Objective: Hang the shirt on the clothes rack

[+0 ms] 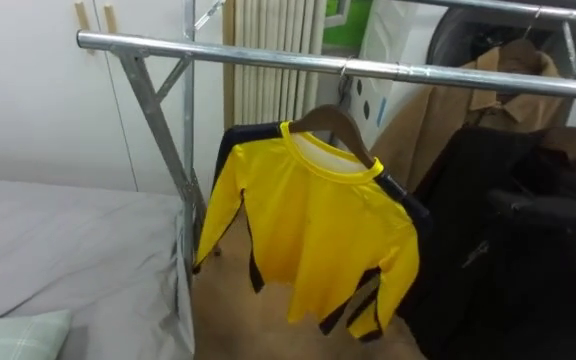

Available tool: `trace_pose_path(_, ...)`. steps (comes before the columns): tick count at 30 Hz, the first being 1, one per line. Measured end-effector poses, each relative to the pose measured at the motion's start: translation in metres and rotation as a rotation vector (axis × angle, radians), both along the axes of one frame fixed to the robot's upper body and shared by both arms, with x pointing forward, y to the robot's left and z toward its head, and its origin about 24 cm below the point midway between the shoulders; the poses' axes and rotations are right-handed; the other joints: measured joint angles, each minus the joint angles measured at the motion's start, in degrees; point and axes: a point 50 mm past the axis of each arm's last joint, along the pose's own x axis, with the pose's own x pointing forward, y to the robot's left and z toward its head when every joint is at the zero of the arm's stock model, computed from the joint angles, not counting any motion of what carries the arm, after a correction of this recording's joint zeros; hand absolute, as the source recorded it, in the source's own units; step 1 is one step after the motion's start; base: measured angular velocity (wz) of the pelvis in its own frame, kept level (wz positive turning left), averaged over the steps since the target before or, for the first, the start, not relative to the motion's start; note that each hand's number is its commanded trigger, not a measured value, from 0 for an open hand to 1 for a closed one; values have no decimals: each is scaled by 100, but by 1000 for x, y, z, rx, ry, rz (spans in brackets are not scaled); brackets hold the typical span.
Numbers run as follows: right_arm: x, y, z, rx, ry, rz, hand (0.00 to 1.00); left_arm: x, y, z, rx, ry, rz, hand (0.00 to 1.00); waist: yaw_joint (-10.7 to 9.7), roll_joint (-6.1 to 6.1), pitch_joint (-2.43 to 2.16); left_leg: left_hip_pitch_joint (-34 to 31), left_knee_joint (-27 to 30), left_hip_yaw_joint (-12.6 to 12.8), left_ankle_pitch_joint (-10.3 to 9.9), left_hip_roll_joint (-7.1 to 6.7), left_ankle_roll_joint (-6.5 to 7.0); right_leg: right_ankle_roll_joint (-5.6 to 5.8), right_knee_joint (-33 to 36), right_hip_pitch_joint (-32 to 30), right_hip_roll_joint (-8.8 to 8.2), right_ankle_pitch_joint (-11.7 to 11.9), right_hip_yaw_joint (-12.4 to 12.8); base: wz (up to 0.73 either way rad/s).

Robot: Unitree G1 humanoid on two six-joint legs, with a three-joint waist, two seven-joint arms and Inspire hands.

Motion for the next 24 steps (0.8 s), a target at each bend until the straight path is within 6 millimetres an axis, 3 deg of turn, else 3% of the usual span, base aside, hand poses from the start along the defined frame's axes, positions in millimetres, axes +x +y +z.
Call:
trace_pose_path(8,-55,1,-55,61,159,-31,0,-4,-5,-2,-17,20,8,0,-17,117,8,102,-97,199,-7,16,0,15,11,-8,46,31,112,-10)
trace_pose_path(10,-69,11,-72,105,188,-36,0,-4,-5,-2,-18,22,11,0,-16,176,6,87,-106,314,-38,58,-6,-17,15,-49,71,74,105,-21)
trace_pose_path(15,-105,28,-105,174,271,-63,0,-4,-6,-2,-20,24,3,0,-24,261,16,123,-120,358,-40,114,-25,-62,10,-43,122,103,149,-7)
trace_pose_path(19,-139,46,-135,255,359,-90,0,-4,-11,-4,-31,21,6,0,-51,395,7,124,-122,356,-46,118,-42,-63,19,-67,149,73,155,0)
trace_pose_path(24,-170,69,-159,355,448,-81,0,-4,-14,-5,-39,24,8,0,-109,418,19,116,-182,365,-53,115,-49,-72,94,-61,160,30,175,-1)
